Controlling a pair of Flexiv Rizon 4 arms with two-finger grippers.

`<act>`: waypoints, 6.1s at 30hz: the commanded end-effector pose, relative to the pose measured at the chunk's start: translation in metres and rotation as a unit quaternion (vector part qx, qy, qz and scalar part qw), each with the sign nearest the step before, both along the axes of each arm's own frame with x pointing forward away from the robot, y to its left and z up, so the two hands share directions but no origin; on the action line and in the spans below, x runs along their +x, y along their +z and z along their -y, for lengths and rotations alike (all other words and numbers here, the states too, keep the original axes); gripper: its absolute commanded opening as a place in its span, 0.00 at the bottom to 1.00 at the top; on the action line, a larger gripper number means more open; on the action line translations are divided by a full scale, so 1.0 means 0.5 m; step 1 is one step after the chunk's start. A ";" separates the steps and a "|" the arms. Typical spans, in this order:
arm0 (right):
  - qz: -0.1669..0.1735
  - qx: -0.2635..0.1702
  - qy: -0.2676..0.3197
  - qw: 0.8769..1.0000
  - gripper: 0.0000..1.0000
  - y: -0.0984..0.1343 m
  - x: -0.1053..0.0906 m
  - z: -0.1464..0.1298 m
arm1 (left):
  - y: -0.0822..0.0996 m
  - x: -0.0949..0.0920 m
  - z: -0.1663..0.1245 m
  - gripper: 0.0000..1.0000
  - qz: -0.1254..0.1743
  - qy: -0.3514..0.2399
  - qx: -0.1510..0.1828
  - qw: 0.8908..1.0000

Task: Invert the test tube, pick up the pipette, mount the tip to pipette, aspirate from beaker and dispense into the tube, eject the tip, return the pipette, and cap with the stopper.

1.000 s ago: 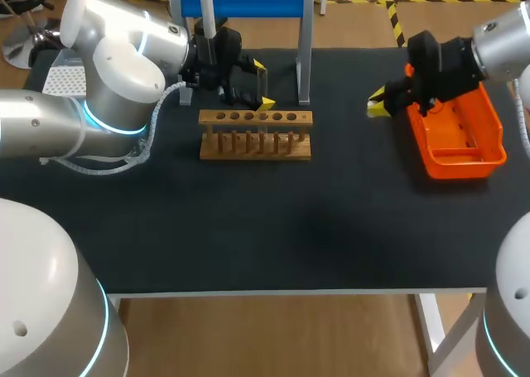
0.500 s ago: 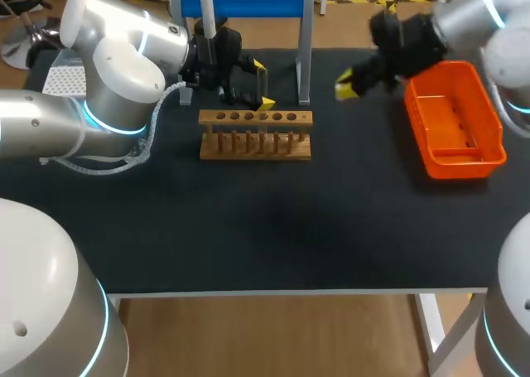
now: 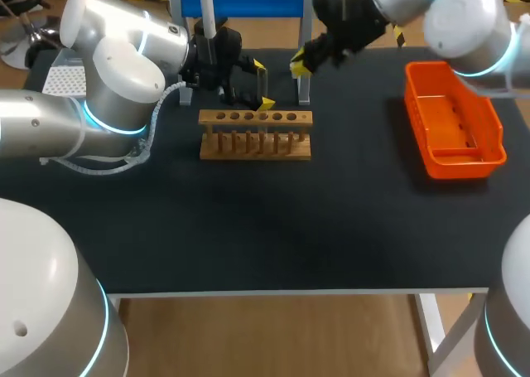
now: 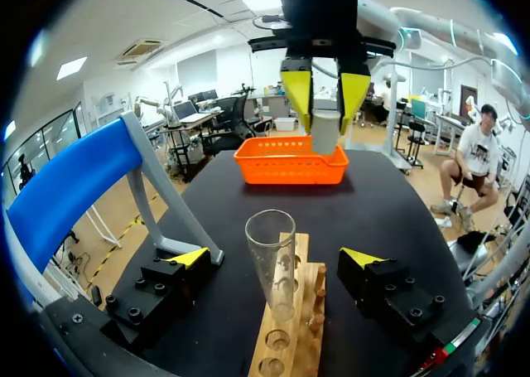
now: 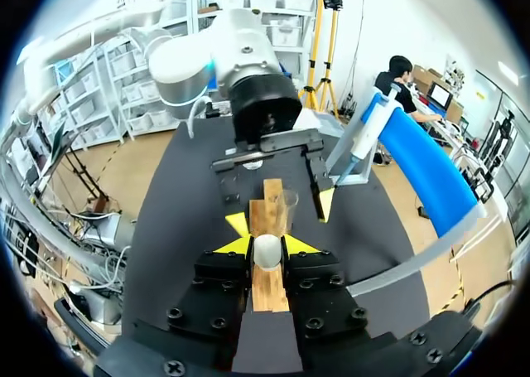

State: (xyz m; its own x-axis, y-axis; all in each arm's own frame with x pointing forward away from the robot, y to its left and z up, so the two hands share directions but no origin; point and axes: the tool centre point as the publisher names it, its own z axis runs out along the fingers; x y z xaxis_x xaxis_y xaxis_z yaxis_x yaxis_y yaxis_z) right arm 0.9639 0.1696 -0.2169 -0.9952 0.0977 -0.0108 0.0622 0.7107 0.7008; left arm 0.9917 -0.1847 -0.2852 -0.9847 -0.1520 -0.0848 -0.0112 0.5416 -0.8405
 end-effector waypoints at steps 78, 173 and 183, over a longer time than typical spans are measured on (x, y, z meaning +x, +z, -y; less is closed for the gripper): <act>-0.011 -0.038 0.019 0.999 0.00 -0.027 0.033 -0.107 | 0.000 -0.001 0.001 1.00 0.000 0.001 0.001 1.000; -0.043 0.343 0.140 0.928 0.00 0.047 -0.028 -0.124 | 0.000 -0.001 0.001 1.00 0.000 0.001 0.001 1.000; -0.051 0.342 0.132 0.929 0.00 0.022 -0.018 -0.127 | 0.000 -0.001 0.001 1.00 0.000 0.001 0.001 1.000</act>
